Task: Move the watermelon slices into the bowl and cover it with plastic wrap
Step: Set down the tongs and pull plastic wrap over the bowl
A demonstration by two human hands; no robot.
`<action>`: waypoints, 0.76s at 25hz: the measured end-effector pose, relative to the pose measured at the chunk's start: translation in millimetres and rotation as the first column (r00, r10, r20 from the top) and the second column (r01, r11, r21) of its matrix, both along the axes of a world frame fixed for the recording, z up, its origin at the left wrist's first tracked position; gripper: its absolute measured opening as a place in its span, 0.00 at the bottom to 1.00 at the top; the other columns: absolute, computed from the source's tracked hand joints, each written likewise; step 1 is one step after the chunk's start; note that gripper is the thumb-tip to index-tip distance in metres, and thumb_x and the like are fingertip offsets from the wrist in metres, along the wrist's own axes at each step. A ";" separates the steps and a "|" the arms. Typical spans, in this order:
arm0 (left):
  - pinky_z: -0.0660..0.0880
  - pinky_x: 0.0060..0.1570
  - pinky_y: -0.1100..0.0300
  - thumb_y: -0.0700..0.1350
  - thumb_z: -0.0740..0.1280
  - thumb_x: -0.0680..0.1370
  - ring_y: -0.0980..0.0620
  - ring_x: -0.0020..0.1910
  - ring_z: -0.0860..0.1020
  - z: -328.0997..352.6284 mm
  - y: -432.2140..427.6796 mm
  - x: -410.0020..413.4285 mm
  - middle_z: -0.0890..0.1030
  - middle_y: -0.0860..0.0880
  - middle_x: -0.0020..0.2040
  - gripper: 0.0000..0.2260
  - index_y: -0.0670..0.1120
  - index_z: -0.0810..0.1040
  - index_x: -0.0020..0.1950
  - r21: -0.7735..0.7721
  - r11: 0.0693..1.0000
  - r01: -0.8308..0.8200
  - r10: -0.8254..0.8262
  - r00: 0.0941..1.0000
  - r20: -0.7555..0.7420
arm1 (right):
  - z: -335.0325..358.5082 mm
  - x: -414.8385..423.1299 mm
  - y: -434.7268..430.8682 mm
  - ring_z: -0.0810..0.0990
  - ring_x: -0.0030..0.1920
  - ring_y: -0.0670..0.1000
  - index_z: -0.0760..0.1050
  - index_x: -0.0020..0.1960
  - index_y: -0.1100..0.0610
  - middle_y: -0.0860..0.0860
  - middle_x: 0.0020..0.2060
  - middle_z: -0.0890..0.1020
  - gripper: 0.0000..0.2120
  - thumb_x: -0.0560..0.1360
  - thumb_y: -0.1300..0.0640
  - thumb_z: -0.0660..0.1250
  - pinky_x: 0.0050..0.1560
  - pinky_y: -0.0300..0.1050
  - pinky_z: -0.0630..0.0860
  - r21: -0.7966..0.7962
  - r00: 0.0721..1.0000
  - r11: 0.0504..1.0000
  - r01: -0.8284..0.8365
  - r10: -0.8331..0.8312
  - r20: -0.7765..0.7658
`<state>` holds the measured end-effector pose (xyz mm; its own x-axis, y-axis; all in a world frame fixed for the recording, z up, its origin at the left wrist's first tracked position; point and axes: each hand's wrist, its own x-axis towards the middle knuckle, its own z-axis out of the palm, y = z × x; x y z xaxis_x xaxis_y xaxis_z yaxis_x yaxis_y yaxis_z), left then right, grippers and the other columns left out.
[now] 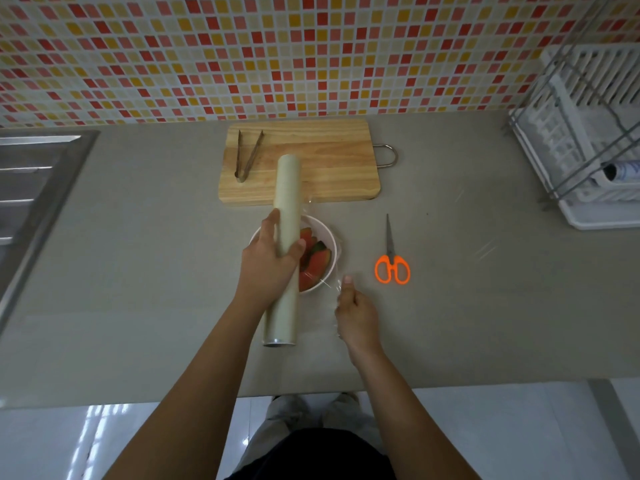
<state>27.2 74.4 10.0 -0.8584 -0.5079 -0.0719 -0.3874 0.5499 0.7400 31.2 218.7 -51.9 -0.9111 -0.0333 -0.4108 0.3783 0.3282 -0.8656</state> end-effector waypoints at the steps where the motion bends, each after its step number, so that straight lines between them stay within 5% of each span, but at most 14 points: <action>1: 0.70 0.48 0.56 0.53 0.66 0.76 0.42 0.55 0.76 0.3 -0.2 0.8 0.77 0.44 0.56 0.28 0.50 0.60 0.72 0.031 0.999 -0.020 0.020 1.000 0.004 | -2.4 0.1 1.5 0.71 0.29 0.56 0.62 0.23 0.55 0.49 0.22 0.70 0.29 0.79 0.43 0.50 0.37 0.51 0.69 0.061 1.000 0.998 -0.013 0.014 -0.023; 6: 0.66 0.34 0.64 0.51 0.67 0.75 0.49 0.44 0.74 0.0 -0.1 4.3 0.75 0.48 0.49 0.21 0.45 0.65 0.63 0.060 0.996 -0.067 0.067 0.998 0.012 | -9.8 0.2 2.7 0.80 0.44 0.64 0.70 0.35 0.60 0.62 0.37 0.80 0.21 0.81 0.51 0.49 0.49 0.57 0.76 0.171 0.994 0.982 -0.082 0.069 0.081; 8: 0.68 0.39 0.60 0.51 0.67 0.75 0.50 0.46 0.72 -0.3 1.8 5.2 0.74 0.49 0.50 0.22 0.45 0.64 0.64 0.047 0.997 -0.057 0.057 0.998 -0.003 | -3.7 -10.3 5.2 0.79 0.44 0.63 0.72 0.40 0.64 0.64 0.40 0.80 0.18 0.80 0.56 0.50 0.45 0.49 0.73 0.205 0.995 0.979 0.013 0.007 -0.099; 10: 0.67 0.44 0.57 0.51 0.67 0.75 0.50 0.48 0.72 -0.6 5.6 6.7 0.74 0.48 0.53 0.22 0.44 0.64 0.65 0.043 0.997 -0.059 0.059 0.998 -0.011 | 10.8 -25.6 -1.9 0.78 0.45 0.59 0.74 0.46 0.66 0.61 0.42 0.80 0.16 0.80 0.57 0.52 0.42 0.38 0.67 0.081 0.943 0.982 0.169 -0.138 -0.303; 12: 0.67 0.45 0.56 0.51 0.67 0.75 0.47 0.50 0.74 -0.3 8.0 6.7 0.75 0.45 0.56 0.23 0.44 0.64 0.65 0.039 0.997 -0.068 0.069 0.998 -0.016 | 21.5 -40.5 -19.0 0.75 0.54 0.50 0.73 0.58 0.62 0.51 0.52 0.78 0.18 0.81 0.54 0.50 0.49 0.28 0.64 -0.127 0.946 0.979 0.160 -0.188 -0.264; 14: 0.67 0.46 0.56 0.50 0.67 0.75 0.44 0.54 0.75 0.2 9.2 7.1 0.76 0.43 0.58 0.23 0.44 0.64 0.65 0.028 0.997 -0.072 0.073 0.997 -0.014 | 22.0 -47.8 -35.6 0.70 0.60 0.42 0.68 0.67 0.56 0.44 0.58 0.72 0.20 0.81 0.49 0.48 0.59 0.32 0.62 -0.241 0.983 0.968 0.074 -0.111 -0.147; 19: 0.70 0.49 0.51 0.49 0.66 0.75 0.38 0.52 0.75 6.4 18.1 7.2 0.74 0.37 0.57 0.23 0.39 0.66 0.65 -0.177 0.981 -0.083 0.084 0.996 -0.001 | 5.7 -55.6 -46.6 0.76 0.50 0.49 0.74 0.53 0.52 0.49 0.48 0.78 0.19 0.80 0.46 0.47 0.51 0.42 0.69 -0.215 0.998 0.975 0.054 -0.055 0.003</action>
